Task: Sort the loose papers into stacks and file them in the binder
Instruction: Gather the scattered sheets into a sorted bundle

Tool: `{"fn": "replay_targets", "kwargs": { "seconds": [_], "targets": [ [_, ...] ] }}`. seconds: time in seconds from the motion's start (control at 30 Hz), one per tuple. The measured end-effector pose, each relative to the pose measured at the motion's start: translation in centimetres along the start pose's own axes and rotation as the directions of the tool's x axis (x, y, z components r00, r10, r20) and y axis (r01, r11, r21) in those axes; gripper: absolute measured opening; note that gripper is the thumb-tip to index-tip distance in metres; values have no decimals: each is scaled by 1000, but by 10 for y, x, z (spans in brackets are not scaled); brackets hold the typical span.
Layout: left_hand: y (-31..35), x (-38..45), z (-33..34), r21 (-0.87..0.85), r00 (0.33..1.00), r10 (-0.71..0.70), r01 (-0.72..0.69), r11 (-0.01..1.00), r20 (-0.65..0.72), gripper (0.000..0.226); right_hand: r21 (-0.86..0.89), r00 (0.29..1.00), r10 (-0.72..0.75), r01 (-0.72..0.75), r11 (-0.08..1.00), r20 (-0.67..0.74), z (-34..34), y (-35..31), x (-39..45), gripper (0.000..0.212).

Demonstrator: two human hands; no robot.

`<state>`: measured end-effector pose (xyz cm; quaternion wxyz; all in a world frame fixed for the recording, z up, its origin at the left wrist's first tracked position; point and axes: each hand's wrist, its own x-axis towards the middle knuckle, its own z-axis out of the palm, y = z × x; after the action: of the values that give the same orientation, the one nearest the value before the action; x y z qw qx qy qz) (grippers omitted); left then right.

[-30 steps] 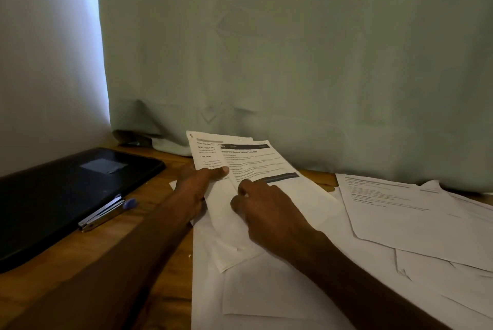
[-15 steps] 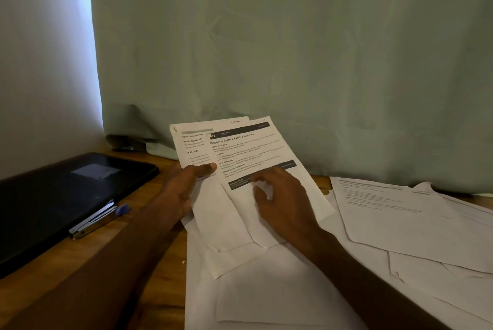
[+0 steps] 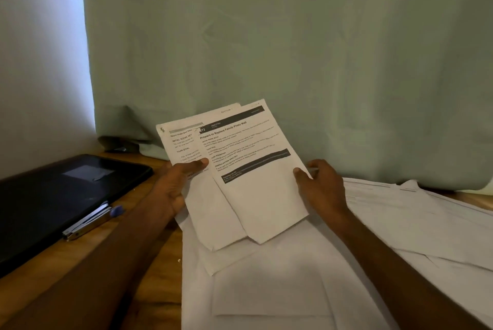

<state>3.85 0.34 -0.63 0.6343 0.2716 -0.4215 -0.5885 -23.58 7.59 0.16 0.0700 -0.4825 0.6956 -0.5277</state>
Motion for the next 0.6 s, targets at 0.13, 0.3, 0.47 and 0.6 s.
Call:
{"fn": "replay_targets", "kwargs": {
  "seconds": [0.13, 0.3, 0.47, 0.6],
  "targets": [
    [0, -1, 1, 0, 996, -17, 17, 1000, -91, 26, 102, 987, 153, -147, 984, -57, -15, 5, 8, 14],
    [11, 4, -16, 97, 866, 170, -140, 985, -471, 38, -185, 941, 146, -209, 960, -304, -52, 28, 16, 12],
    [22, 4, -33, 84, 758, 294, -303, 949, -582, 36, -303, 911, 191, -310, 901, -365, -72, 51, 21, 30],
    [21, 10, -39, 15, 729, 243, -304, 953, -640, 41, -456, 932, 147, -295, 839, -331, -71, 55, 26, 43]
  ]
}}
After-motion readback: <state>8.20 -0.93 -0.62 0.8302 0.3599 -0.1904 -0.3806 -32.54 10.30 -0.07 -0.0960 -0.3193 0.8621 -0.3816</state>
